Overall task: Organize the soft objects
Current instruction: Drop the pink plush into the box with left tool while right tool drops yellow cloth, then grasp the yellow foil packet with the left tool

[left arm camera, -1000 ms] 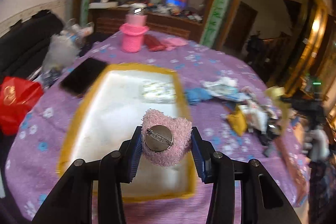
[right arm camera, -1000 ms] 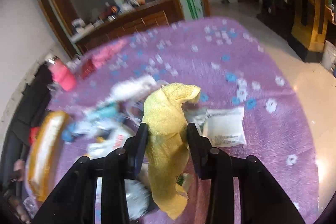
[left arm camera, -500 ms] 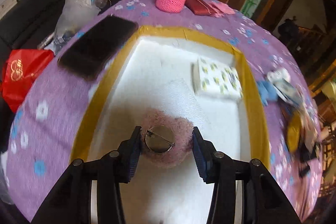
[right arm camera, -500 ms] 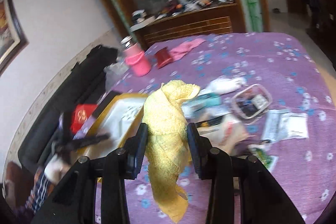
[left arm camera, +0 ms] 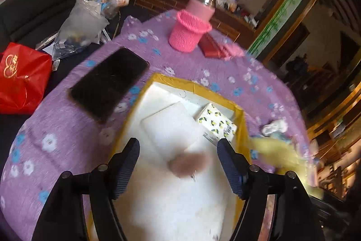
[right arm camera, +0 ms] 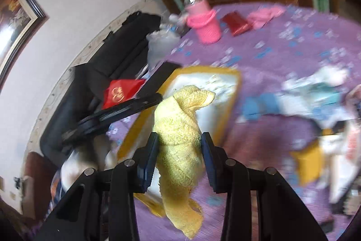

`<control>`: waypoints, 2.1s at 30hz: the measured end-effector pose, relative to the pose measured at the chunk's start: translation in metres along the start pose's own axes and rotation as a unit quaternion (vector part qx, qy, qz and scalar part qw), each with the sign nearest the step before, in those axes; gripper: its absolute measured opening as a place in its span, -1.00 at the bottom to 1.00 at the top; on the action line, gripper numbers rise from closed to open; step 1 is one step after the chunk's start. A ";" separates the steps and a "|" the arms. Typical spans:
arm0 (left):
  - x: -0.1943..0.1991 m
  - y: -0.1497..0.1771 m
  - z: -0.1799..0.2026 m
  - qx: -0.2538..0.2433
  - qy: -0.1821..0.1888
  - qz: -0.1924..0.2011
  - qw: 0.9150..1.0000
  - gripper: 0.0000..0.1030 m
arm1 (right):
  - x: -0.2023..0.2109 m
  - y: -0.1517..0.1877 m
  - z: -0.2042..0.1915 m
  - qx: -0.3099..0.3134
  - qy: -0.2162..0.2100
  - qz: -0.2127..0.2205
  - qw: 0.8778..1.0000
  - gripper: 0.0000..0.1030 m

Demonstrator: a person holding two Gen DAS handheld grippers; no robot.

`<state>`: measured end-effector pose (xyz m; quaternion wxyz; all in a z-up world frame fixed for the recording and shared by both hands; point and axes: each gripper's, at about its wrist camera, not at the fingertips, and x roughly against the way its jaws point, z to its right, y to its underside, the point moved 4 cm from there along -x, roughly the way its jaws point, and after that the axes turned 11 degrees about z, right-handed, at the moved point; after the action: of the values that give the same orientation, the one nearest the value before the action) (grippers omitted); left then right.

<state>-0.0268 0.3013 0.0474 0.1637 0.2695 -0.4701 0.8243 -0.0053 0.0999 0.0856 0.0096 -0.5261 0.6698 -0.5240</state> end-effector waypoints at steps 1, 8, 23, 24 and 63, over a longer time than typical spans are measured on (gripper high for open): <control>0.011 0.000 -0.006 0.004 0.002 0.010 1.000 0.45 | -0.012 0.001 -0.004 -0.007 -0.007 -0.010 1.000 -0.27; 0.052 0.010 -0.027 0.014 0.008 0.047 0.999 0.49 | -0.101 0.019 -0.010 -0.045 0.028 -0.069 0.996 -0.20; 0.092 0.042 -0.023 0.037 0.046 0.083 0.995 0.49 | -0.108 0.003 -0.012 -0.001 0.074 -0.037 0.997 0.30; 0.094 0.043 -0.024 0.034 0.041 0.084 0.995 0.49 | -0.110 0.006 -0.013 0.002 0.082 -0.042 0.996 0.30; -0.074 0.178 0.274 -0.501 0.055 -0.042 0.863 0.56 | 0.149 0.051 0.281 -0.190 0.212 0.192 0.939 0.55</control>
<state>0.0184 -0.0265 -0.0061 0.3364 0.1253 -0.7981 0.4839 0.0513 -0.2064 0.0025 -0.1330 -0.2562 0.8316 -0.4745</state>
